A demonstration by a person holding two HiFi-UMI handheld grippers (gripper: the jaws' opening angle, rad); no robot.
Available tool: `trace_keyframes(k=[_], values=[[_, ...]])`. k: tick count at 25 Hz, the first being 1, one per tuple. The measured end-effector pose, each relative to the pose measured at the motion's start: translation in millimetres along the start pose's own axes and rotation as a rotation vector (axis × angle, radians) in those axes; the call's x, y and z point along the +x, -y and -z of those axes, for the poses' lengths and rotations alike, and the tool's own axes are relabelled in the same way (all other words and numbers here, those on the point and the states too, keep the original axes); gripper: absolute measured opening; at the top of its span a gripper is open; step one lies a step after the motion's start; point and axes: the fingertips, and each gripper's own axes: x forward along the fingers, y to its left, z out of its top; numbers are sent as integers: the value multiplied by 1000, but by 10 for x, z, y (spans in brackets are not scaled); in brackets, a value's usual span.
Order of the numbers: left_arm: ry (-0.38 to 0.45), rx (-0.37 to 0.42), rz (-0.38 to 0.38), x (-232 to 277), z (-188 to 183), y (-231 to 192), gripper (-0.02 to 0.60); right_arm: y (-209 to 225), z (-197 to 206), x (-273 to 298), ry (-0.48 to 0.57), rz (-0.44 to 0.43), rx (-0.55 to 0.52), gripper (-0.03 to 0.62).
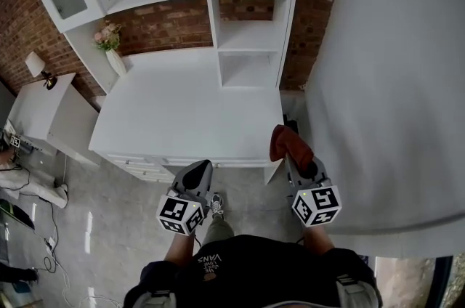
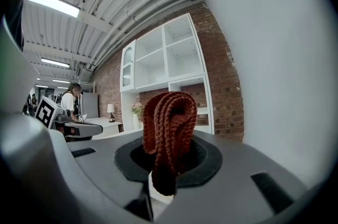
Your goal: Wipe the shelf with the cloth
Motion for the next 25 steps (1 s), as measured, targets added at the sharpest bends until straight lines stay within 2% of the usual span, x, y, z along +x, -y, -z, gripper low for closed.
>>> trace_keyframes(k=[5, 13, 25], values=[[-2, 2, 35, 357, -98, -416, 5, 54, -114, 477, 11, 35, -7, 66], [0, 20, 116, 1058, -411, -1222, 5, 142, -527, 1416, 53, 103, -39, 66], [0, 45, 211, 1729, -677, -2179, 5, 189, -1571, 2650, 194, 122, -148, 67]])
